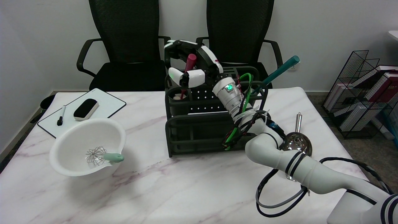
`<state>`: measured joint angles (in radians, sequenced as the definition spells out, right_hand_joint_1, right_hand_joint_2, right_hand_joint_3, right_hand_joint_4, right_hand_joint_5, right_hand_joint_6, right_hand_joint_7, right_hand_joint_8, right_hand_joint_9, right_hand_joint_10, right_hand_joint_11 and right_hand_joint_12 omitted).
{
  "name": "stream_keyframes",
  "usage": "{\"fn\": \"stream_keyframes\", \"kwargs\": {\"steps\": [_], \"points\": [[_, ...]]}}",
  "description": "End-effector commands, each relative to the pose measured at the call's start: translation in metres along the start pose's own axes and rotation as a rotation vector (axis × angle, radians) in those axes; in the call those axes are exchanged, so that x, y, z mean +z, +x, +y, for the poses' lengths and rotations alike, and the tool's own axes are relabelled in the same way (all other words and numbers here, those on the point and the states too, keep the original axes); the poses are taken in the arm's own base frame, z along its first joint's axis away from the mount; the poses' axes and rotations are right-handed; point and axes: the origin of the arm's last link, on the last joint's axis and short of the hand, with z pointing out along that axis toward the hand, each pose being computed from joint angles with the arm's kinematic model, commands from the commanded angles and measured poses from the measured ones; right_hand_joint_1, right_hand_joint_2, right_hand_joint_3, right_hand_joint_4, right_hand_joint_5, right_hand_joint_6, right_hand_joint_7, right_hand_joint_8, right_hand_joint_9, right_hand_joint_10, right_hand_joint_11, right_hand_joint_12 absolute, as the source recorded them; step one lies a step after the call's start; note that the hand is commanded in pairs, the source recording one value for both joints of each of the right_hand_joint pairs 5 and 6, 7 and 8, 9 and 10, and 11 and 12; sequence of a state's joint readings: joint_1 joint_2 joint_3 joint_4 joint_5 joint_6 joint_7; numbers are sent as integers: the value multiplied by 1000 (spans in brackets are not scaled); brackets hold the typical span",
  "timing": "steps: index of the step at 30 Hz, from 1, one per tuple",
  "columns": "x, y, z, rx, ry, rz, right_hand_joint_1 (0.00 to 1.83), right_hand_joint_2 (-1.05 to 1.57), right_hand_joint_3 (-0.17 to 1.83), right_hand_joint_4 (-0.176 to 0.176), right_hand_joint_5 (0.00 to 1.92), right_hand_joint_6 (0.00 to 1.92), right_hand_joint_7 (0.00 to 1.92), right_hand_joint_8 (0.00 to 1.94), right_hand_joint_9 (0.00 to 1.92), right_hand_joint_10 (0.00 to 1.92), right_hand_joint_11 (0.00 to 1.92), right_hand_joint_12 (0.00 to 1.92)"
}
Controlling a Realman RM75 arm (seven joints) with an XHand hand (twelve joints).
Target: Pick up the pink sponge bottle brush.
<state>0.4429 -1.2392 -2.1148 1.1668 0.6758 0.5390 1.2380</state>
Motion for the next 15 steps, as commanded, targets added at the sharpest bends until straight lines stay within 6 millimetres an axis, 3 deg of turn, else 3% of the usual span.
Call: {"fn": "stream_keyframes", "kwargs": {"steps": [1, 6, 10, 15], "points": [[4, 0, -2, -46, 13, 3, 1237, 167, 1261, 0, 889, 889, 818, 818, 683, 683, 488, 488], [4, 0, -3, -46, 13, 4, 1223, 217, 1192, 0, 928, 928, 1141, 1141, 782, 782, 510, 510], [4, 0, -2, -46, 11, 3, 1219, 224, 1187, 0, 942, 942, 1182, 1182, 826, 826, 555, 555], [5, 0, -3, -47, 12, 3, 1234, 253, 1185, 0, 962, 962, 1162, 1162, 891, 891, 742, 742]]}}
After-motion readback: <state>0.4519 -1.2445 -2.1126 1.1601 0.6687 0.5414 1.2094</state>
